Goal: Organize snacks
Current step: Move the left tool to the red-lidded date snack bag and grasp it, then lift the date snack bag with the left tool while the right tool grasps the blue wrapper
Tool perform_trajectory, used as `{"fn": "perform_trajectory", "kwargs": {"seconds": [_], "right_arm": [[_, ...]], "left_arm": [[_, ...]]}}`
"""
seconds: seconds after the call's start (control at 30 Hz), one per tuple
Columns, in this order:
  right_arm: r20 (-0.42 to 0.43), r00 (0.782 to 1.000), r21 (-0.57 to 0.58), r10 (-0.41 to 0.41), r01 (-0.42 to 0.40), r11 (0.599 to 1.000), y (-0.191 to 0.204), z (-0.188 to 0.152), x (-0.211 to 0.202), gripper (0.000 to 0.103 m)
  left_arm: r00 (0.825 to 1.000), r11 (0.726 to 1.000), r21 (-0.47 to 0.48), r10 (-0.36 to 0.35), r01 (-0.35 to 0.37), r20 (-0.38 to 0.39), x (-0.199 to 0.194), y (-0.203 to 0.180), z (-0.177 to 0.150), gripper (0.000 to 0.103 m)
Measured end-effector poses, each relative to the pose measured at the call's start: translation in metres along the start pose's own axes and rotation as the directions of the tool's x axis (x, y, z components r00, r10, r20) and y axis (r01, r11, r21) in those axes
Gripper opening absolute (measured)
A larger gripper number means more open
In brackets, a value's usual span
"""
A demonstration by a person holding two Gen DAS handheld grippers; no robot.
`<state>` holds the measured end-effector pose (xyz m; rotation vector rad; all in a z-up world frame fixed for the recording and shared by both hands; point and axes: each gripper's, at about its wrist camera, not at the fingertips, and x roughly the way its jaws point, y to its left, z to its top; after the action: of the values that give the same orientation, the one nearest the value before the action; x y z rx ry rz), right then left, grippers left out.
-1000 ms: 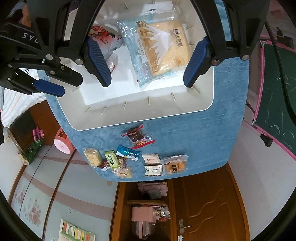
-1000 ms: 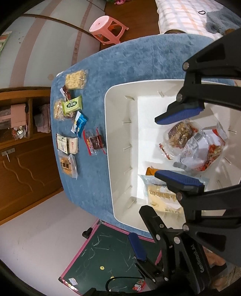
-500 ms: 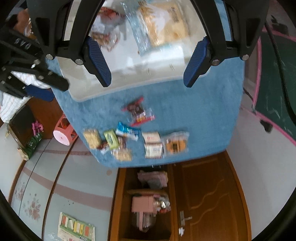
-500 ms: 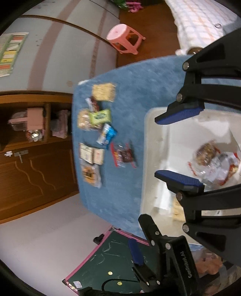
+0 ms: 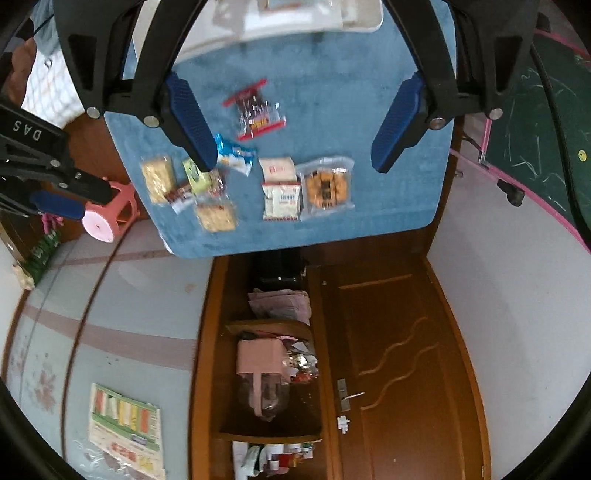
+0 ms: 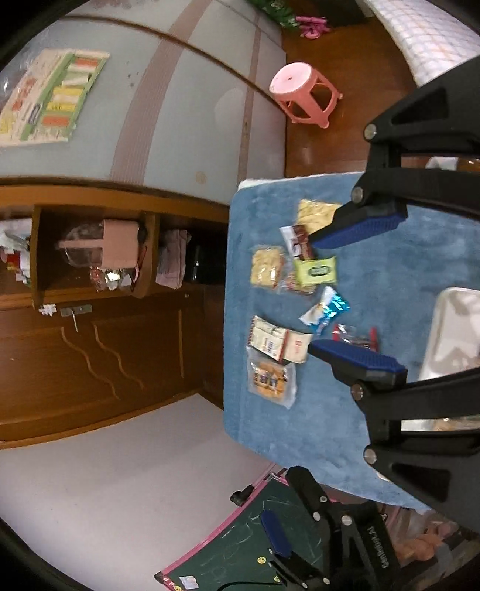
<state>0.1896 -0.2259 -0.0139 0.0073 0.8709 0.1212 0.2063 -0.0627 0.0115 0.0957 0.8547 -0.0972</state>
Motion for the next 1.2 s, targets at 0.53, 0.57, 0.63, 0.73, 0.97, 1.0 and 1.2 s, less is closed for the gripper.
{"fn": "perform_trajectory", "kwargs": {"seconds": [0.53, 0.57, 0.63, 0.73, 0.97, 1.0, 1.2], "right_arm": [[-0.282, 0.957, -0.022, 0.069, -0.078, 0.997, -0.004, -0.019, 0.184, 0.052], [-0.290, 0.954, -0.015, 0.077, -0.085, 0.996, -0.004, -0.022, 0.190, 0.052], [-0.303, 0.949, -0.002, 0.092, -0.097, 0.995, -0.005, -0.026, 0.198, 0.052], [-0.319, 0.941, 0.026, 0.118, -0.116, 0.993, -0.008, -0.031, 0.207, 0.052], [-0.330, 0.928, 0.045, 0.173, -0.168, 0.985, -0.003, -0.031, 0.218, 0.052], [-0.331, 0.927, 0.043, 0.176, -0.171, 0.984, -0.001, -0.031, 0.219, 0.052], [-0.358, 0.917, 0.007, 0.178, -0.188, 0.982, 0.016, -0.030, 0.235, 0.052]], "left_arm": [[0.895, 0.981, -0.173, -0.001, -0.085, -0.446, 0.213, -0.027, -0.069, 0.085], [0.882, 0.980, -0.177, -0.008, -0.086, -0.471, 0.220, -0.030, -0.074, 0.085], [0.852, 0.979, -0.185, -0.022, -0.088, -0.523, 0.235, -0.035, -0.085, 0.085], [0.819, 0.975, -0.208, -0.054, -0.080, -0.571, 0.249, -0.038, -0.096, 0.085], [0.799, 0.958, -0.286, -0.168, -0.005, -0.578, 0.253, -0.025, -0.099, 0.051], [0.791, 0.955, -0.295, -0.198, 0.023, -0.579, 0.251, -0.025, -0.098, 0.045], [0.781, 0.964, -0.263, -0.199, 0.045, -0.593, 0.247, -0.024, -0.092, 0.038]]}}
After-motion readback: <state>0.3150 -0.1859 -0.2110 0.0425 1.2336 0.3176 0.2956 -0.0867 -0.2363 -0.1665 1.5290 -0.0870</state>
